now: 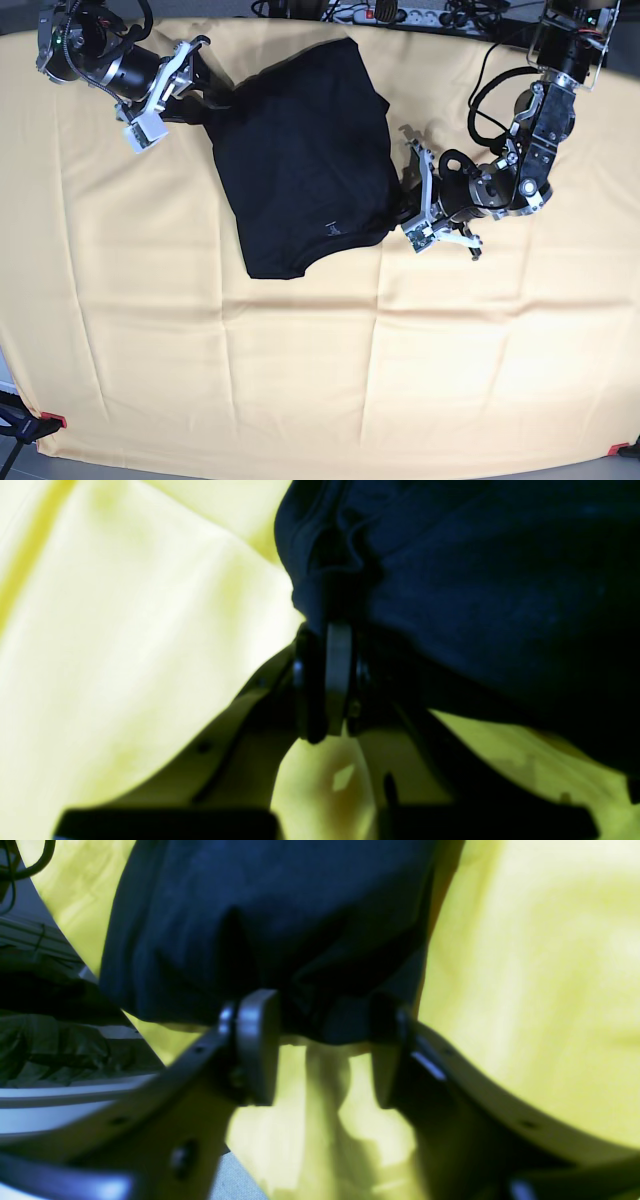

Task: Fold the T-shirt properly
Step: 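Grasp the hem corner with the left gripper and tuck it under, then pull the shirt edges with both grippers to square the folded stack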

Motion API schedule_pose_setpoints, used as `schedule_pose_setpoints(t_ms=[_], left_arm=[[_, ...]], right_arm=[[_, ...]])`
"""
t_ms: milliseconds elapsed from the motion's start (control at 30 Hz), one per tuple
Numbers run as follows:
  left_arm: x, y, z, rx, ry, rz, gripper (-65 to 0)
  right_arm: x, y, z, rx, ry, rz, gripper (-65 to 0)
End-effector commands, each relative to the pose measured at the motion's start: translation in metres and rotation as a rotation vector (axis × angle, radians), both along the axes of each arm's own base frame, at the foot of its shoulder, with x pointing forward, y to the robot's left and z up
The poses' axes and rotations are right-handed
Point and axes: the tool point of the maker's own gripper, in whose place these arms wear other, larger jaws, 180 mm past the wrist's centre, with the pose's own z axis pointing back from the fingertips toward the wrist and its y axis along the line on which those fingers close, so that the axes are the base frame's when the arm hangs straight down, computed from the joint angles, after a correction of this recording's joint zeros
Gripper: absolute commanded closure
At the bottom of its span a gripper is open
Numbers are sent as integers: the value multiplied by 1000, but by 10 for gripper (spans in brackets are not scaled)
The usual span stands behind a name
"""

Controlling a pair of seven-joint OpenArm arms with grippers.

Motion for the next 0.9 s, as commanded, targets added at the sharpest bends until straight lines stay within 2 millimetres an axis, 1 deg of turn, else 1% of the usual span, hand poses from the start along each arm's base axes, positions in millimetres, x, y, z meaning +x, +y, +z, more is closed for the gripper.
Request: schedule_pose_setpoints(t_ms=[0,67,133,167,233,267,300,367,533,567,600,700,767,867], left_arm=[[8,7,7,12,-23,14,0],[7,6,7,9,-22,14,0],[8,6,7,10,-22,14,0],[8,6,7,10,-22,14,0],[7,7,6,14,-19,15,0],[7,7,6,17,-17,15,0],[7,7,6,17,-18,15,0],[7,7,6,15,-17,15,0],[6,5,7,-2,-11,15,0],[6,4,8,-8,-9,15,0],[6,3,8,-12,-8,15,0],[6,3,8,-12,-8,15,0],[6,3,8,-12,-8,15,0],[6,4,8,-12,-9,15,0]], right_arm=[[3,5,10,33,-34,9,-204],[1,10,9,41,-30,25,-134],[3,11,6,14,-36,39,-143],[5,10,4,-13,-42,44,-188],[12,4,2,-57,-63,35,-343],[16,1,0,-71,-70,15,-397],[21,-2,0,-78,-77,-15,-411],[26,-7,-2,-84,-86,-50,-411],[23,-7,-9,-83,-73,-32,-399],[23,-8,-11,-81,-68,-35,-370],[23,-9,-13,-78,-63,-40,-317],[21,-10,-19,-58,-42,-52,-117],[21,-11,-23,-46,-37,-64,-9],[24,-12,-24,-45,-40,-68,0]])
